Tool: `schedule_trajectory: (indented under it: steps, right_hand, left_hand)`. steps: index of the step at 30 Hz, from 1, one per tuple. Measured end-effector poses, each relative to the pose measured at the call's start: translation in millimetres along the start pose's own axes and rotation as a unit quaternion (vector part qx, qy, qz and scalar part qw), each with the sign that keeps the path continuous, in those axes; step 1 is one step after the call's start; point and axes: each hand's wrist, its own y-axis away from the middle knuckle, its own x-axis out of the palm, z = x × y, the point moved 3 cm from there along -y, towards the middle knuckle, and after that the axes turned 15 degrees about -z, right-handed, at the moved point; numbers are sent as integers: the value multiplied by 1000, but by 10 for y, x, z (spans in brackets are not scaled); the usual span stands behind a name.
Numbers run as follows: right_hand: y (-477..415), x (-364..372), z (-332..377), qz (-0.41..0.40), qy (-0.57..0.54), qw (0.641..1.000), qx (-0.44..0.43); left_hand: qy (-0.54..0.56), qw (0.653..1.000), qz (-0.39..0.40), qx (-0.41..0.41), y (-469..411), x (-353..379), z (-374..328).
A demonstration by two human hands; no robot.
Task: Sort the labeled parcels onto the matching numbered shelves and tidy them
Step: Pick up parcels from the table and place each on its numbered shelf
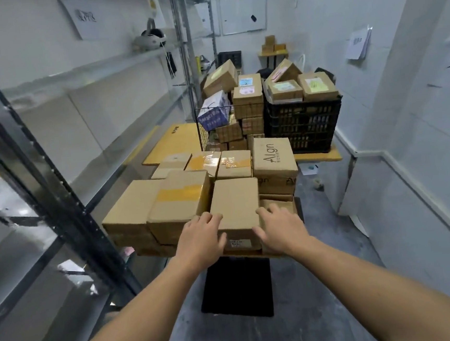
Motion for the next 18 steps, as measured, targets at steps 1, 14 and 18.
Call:
schedule_trajectory:
  steps: [1,14,18]
  right_hand:
    - [-60,69,-26,7,-23,1000,12]
    - [-252,756,-163,-12,-299,935,190]
    - [-220,833,-165,-26,-356,911,208]
  left_hand:
    - [3,1000,7,-8,-27,68,12]
    - [103,984,34,-141,-122,630,169]
    - [146,970,-6,-196,-81,702,133]
